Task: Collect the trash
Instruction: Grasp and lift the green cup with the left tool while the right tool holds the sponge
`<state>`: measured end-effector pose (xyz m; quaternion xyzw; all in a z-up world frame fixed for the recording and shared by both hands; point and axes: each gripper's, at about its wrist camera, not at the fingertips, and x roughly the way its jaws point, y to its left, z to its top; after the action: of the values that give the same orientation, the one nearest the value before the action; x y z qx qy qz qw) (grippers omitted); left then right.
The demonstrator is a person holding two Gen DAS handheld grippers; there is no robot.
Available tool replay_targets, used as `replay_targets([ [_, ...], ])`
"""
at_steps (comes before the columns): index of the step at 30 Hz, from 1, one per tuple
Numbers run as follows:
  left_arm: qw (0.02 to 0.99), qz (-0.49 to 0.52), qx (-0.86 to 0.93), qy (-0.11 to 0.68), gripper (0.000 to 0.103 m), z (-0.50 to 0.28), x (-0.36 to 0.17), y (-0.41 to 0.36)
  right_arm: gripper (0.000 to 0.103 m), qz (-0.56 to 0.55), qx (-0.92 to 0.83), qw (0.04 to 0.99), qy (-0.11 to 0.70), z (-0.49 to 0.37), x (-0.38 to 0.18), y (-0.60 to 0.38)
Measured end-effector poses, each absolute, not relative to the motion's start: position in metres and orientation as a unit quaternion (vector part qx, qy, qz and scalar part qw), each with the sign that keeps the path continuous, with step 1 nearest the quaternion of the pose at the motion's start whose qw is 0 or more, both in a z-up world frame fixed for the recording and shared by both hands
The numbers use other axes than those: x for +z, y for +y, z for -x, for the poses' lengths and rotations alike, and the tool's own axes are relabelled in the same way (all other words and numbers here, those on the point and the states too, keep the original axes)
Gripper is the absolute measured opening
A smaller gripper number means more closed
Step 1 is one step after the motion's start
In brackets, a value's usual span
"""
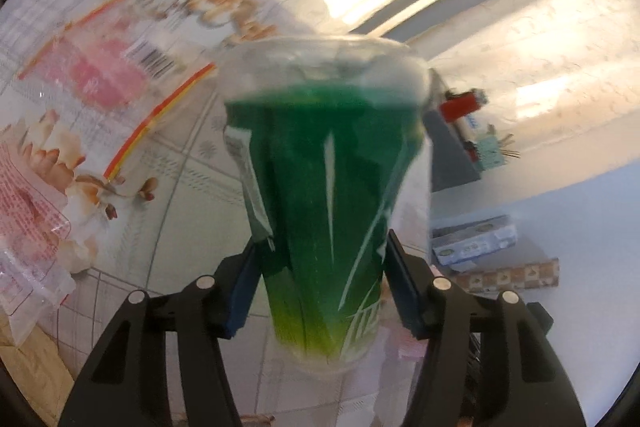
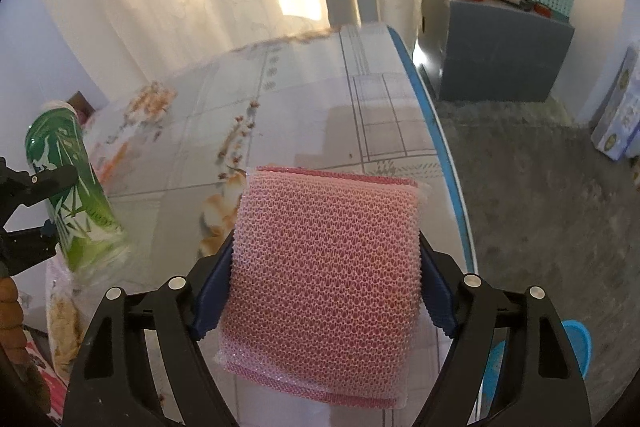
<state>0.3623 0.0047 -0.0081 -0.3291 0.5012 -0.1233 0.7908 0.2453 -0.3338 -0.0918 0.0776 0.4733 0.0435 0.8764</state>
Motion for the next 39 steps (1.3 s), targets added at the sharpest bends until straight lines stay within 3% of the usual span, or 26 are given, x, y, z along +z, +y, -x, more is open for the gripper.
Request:
replay_targets([
  [28, 0.897, 0.106, -0.302, 0.303, 0.054, -0.194, 0.145, -0.052, 0.075, -0.134, 0.064, 0.923, 0.354, -0.112, 0.03, -0.355],
  [39, 0.859, 0.081, -0.408, 0.296, 0.054, -0.148, 0.163, -0.092, 0.075, -0.161, -0.046, 0.933, 0.317, -0.008, 0.043, -0.434],
])
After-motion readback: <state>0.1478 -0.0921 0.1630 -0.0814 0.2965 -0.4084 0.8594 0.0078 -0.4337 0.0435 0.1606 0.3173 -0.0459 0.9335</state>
